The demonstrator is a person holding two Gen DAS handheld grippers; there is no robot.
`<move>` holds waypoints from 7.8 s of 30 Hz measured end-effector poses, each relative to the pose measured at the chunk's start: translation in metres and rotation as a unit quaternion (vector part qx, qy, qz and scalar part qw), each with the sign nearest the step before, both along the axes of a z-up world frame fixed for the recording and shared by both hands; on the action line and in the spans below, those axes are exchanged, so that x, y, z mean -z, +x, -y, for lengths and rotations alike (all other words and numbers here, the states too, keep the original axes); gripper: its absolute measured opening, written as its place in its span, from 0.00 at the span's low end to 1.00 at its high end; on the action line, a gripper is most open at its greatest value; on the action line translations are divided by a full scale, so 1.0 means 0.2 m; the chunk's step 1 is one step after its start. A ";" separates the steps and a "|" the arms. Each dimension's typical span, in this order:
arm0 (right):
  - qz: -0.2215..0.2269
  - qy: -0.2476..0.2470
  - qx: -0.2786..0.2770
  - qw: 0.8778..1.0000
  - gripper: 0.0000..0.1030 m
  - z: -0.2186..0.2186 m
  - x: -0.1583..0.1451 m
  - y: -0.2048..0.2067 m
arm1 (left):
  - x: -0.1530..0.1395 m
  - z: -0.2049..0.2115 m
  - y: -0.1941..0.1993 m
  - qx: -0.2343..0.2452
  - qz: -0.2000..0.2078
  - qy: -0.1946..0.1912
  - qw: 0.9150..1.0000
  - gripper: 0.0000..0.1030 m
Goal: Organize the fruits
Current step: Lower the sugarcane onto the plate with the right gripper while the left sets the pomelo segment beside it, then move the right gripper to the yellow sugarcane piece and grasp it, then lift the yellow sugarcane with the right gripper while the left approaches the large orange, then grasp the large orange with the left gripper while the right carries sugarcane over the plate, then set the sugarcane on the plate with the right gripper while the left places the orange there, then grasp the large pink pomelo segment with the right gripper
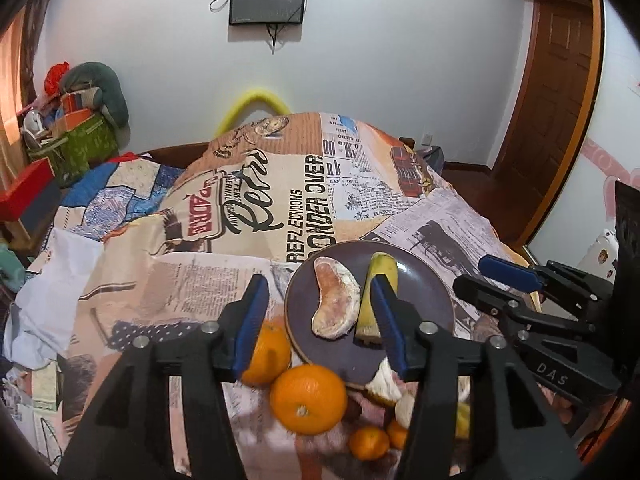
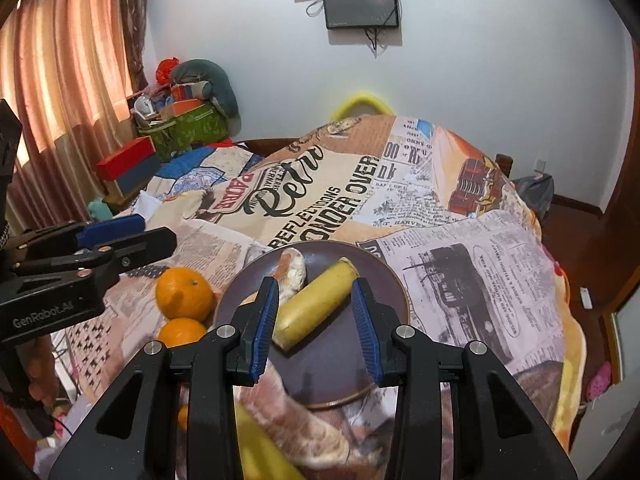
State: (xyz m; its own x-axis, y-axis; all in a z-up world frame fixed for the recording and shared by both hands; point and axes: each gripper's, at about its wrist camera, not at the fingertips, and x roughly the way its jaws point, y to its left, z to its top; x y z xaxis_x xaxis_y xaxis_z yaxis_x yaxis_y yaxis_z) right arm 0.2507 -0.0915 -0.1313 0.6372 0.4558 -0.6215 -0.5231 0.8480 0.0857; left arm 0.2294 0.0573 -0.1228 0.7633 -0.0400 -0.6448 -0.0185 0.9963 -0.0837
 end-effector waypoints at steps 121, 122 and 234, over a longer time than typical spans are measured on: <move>0.007 0.060 0.034 0.998 0.33 0.26 -0.03 -0.11 | 0.24 0.04 -0.02 0.033 -0.073 -0.016 0.997 0.62; 0.008 0.060 0.034 0.998 0.33 0.25 -0.03 -0.10 | 0.25 0.04 0.00 0.033 -0.074 -0.017 0.997 0.62; -0.085 -0.059 -0.036 0.994 0.46 -0.14 0.39 -0.10 | 0.38 -0.11 -0.15 -0.009 -0.101 -0.013 0.995 0.78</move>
